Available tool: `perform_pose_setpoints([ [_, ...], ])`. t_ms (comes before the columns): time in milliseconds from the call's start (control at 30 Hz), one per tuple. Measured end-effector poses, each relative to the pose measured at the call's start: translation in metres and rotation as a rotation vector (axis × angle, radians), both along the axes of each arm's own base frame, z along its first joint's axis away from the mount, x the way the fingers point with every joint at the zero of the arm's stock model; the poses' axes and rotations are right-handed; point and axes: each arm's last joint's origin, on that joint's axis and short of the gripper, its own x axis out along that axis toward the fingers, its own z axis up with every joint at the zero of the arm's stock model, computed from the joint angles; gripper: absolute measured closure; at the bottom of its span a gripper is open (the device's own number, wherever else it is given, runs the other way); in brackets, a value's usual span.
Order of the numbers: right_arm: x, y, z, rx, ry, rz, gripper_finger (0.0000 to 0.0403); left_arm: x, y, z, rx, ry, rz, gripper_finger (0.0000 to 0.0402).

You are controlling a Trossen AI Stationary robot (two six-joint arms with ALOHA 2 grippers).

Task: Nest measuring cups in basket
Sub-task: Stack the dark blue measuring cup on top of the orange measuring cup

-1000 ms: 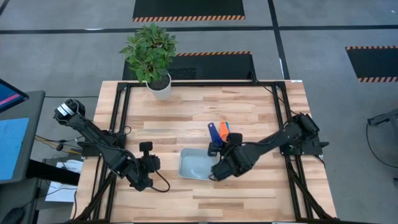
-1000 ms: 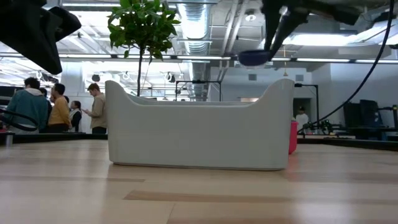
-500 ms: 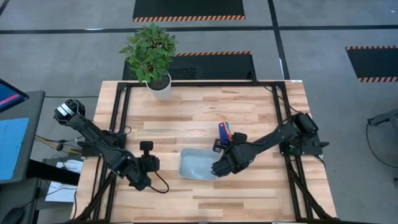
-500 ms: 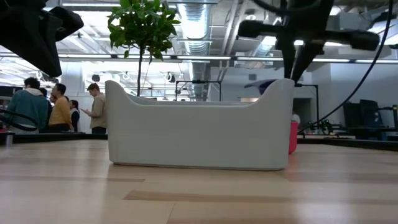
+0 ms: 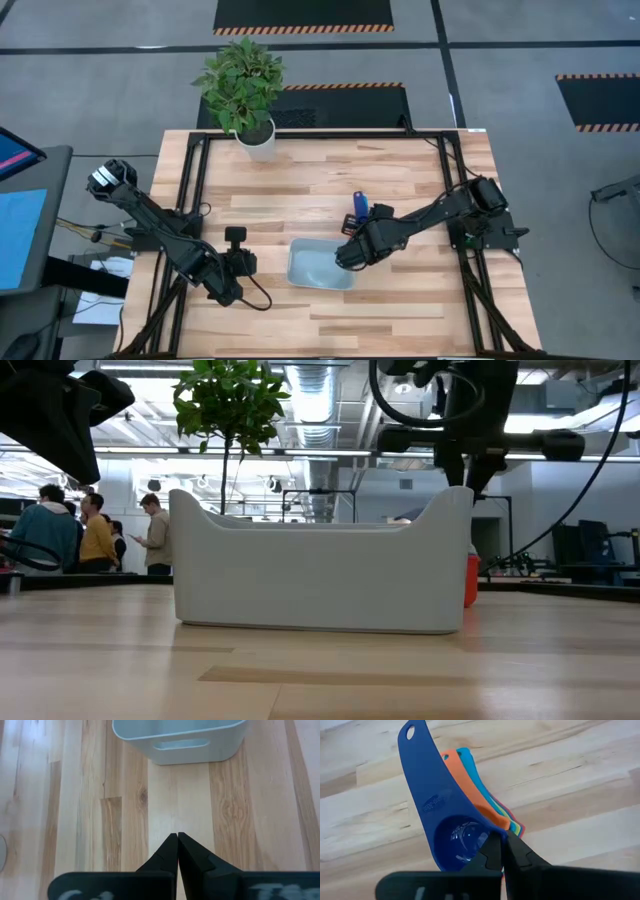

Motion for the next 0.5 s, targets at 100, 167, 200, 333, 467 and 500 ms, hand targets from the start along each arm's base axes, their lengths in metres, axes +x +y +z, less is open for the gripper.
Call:
perform_pose_setpoints([
  [100,0.0015,-0.0026,-0.0001,0.002,-0.004,-0.002,0.0396,0.0,0.0,-0.0002,0.0,0.0,0.0,0.0402],
  [167,0.0018,-0.0045,-0.0001,0.001,0.0,-0.004,0.0396,0.0,0.0,-0.0002,0.0,0.0,0.0,0.0401],
  [200,0.002,-0.0053,-0.0001,0.001,0.003,-0.001,0.0396,0.0,0.0,-0.0001,0.0,0.0,0.0,0.0402],
  [333,0.0035,-0.0078,-0.0003,0.006,0.016,0.022,0.0387,0.0,0.0,-0.0002,0.0,0.001,0.0,0.0401],
  [467,0.0037,-0.0078,-0.0003,0.008,0.016,0.025,0.0359,-0.0001,0.0,-0.0003,0.001,0.001,0.0,0.0401],
  [500,0.0037,-0.0076,-0.0004,0.012,0.017,0.024,0.0353,-0.0001,0.0,-0.0003,0.001,0.001,0.0,0.0401],
])
